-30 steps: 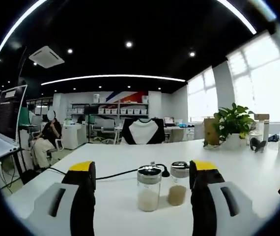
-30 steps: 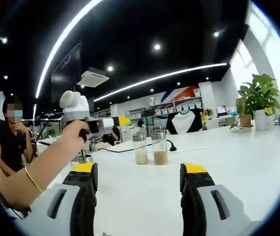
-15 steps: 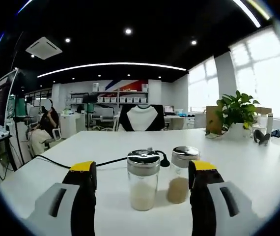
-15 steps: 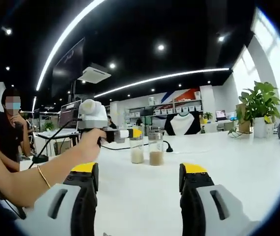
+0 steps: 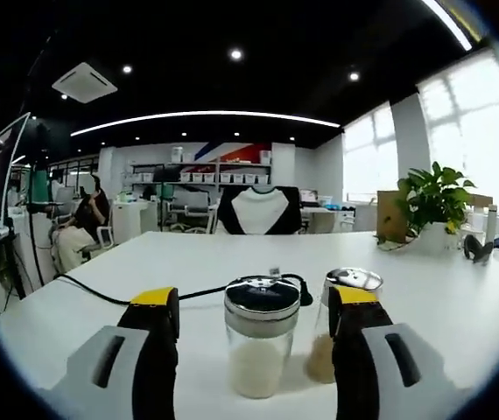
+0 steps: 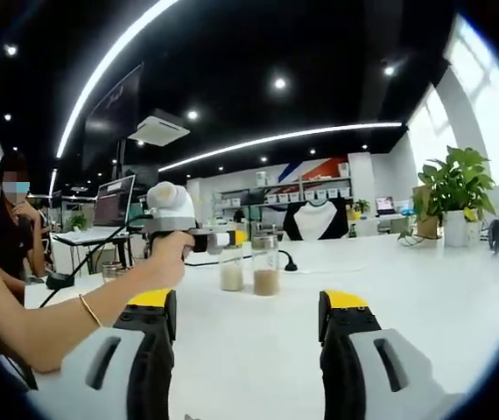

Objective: Rotate the seasoning bottle until the label or dispensing opening points toward the visible target arrow and the bottle remains upright within the marked orientation range

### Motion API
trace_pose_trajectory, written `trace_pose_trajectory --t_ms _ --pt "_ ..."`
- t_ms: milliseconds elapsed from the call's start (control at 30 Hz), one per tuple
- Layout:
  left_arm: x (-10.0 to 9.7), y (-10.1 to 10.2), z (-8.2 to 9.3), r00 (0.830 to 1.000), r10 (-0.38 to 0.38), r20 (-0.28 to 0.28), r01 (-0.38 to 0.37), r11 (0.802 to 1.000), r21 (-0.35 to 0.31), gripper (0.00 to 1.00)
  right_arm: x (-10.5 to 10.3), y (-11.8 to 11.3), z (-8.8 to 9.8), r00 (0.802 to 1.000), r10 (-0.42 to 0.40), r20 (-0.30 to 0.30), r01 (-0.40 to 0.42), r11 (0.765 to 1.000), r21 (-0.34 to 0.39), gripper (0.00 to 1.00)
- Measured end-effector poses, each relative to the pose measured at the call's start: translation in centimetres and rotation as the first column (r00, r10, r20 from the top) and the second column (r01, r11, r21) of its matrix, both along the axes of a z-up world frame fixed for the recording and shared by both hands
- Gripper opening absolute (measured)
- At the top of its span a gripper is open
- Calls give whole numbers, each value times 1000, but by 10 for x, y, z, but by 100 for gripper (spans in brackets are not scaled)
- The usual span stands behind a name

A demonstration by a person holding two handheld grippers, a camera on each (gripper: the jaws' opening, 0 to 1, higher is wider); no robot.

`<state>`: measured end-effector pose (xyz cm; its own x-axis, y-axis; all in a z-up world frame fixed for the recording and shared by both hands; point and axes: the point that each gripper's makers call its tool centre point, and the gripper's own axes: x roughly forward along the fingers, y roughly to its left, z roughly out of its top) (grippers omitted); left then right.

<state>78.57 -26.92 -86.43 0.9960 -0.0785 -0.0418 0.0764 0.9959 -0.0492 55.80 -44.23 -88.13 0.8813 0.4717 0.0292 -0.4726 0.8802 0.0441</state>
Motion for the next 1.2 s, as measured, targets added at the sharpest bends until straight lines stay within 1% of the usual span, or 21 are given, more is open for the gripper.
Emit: trace_pose_trajectory --t_ms 67,167,200,300,467,533,567,633,667,800,867,900,1000,1033,1200 --pt "6 2 -3 1000 8 -7 -8 1000 -4 73 4 -1 -2 1000 -3 -7 3 1000 0 66" --pt "12 0 -13 1000 -12 -26 12 1000 1 73 8 -1 -4 1000 -5 -13 5 1000 -2 66" --pt "14 -1 -18 999 -16 -43 16 1000 4 73 9 0 -4 1000 -6 -14 6 1000 -4 66" --pt "18 -1 -24 998 -18 -54 18 1000 1 71 12 0 -5 1000 -5 -15 4 1000 -6 66" --pt "23 -4 -27 998 -31 -49 32 999 19 64 13 -2 -9 1000 -9 -27 9 1000 -1 65" --pt "26 -5 -31 998 -40 -49 42 999 32 60 14 -3 -12 999 -10 -35 10 1000 -3 65" --pt "26 -4 -36 997 -34 -63 36 999 40 58 13 -3 -13 999 -11 -36 11 1000 -4 65" --pt "28 -5 -38 997 -36 -64 40 998 52 54 13 -4 -15 999 -14 -37 14 1000 -4 64" --pt "29 -5 -38 997 -38 -62 41 998 54 52 13 -4 -15 999 -14 -38 14 1000 -3 64" --pt "34 -10 -36 996 -71 -45 74 995 63 51 12 -6 -17 999 -18 -42 18 1000 -4 64" --pt "35 -8 -34 997 -71 -35 74 994 83 46 11 -7 -18 999 -21 -43 21 1000 -12 63" --pt "36 -7 -33 997 -70 -27 72 993 91 45 11 -8 -20 999 -26 -45 25 1000 -18 63" --pt "37 -8 -29 997 -79 -3 79 994 70 44 11 -10 -21 998 -27 -51 26 1000 -12 62" --pt "37 -8 -30 997 -83 -9 83 994 72 44 11 -10 -21 998 -28 -51 28 1000 -11 62" --pt "42 -9 -30 997 -80 3 80 993 84 44 12 -8 -20 999 -27 -45 26 1000 -12 61"
